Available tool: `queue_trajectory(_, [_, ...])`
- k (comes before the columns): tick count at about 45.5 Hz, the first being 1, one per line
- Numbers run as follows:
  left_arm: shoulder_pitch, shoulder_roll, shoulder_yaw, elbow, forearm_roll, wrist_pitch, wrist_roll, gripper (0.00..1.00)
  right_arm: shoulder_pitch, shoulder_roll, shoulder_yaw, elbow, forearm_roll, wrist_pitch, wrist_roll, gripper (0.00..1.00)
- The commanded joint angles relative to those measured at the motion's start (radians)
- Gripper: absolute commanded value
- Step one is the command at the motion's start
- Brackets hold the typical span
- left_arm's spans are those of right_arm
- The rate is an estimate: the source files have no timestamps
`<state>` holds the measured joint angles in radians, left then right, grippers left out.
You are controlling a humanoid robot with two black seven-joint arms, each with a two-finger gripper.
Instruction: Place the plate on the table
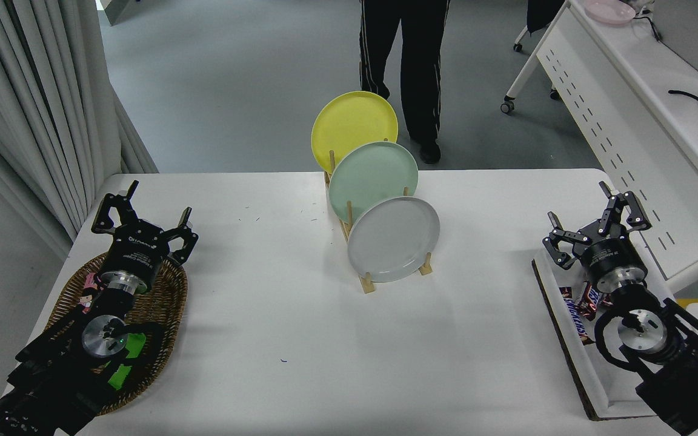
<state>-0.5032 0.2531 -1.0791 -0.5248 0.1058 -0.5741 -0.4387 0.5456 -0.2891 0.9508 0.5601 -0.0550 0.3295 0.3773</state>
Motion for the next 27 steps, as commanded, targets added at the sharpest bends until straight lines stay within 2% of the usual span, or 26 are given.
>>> queue_trajectory(1, [0.000,0.000,-0.001,0.000,-0.001,-0.001,0.001,1.00,-0.006,0.002,-0.007,0.000,0.000,0.000,0.000,1.00])
queue_trajectory(27, [0.000,0.000,-0.001,0.000,0.000,-0.001,0.001,1.00,-0.003,0.024,-0.006,0.000,0.000,-0.001,0.000,1.00])
